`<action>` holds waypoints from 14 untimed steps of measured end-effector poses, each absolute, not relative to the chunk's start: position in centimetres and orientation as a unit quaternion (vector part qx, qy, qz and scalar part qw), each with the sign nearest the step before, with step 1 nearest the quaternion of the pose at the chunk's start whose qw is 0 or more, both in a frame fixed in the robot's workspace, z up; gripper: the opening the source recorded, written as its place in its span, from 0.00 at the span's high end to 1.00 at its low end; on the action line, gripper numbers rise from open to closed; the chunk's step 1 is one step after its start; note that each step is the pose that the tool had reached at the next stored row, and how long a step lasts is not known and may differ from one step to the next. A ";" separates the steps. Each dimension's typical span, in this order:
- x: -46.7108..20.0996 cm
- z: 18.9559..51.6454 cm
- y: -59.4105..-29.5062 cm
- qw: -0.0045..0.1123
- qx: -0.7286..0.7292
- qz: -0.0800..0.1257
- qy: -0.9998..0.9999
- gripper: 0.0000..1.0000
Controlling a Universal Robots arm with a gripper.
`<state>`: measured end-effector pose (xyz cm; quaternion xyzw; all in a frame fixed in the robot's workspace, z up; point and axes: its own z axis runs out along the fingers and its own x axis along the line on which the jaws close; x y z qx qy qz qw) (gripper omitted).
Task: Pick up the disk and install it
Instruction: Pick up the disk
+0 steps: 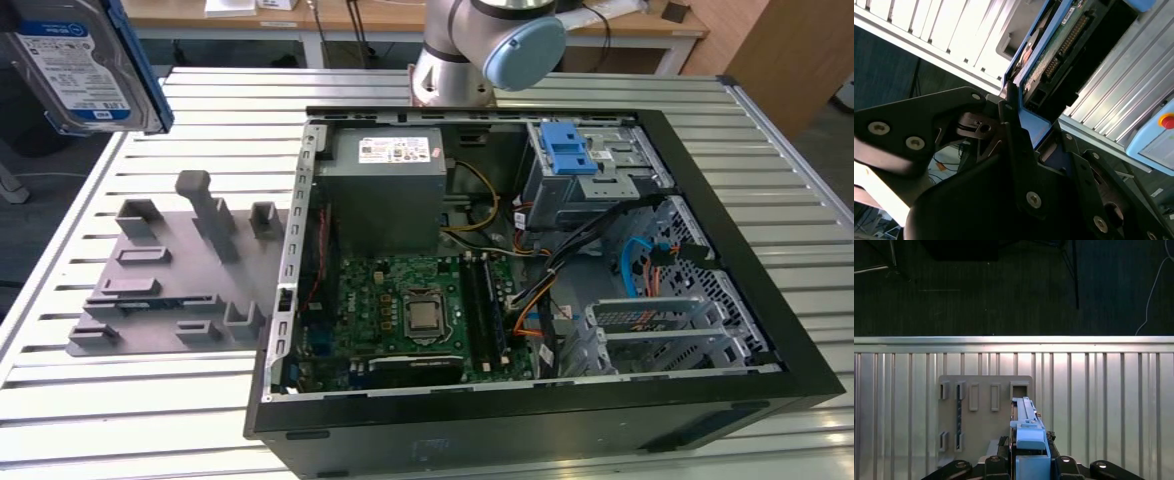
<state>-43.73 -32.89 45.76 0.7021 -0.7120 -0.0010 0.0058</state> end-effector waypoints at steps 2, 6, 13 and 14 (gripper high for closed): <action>-43.7 46.0 -32.9 0.006 0.702 -0.001 -0.712 0.64; -43.7 46.5 -32.9 0.006 0.702 -0.001 -0.712 0.64; -43.7 47.5 -32.9 0.006 0.702 -0.001 -0.712 0.64; -43.7 47.7 -32.9 0.006 0.702 -0.001 -0.712 0.64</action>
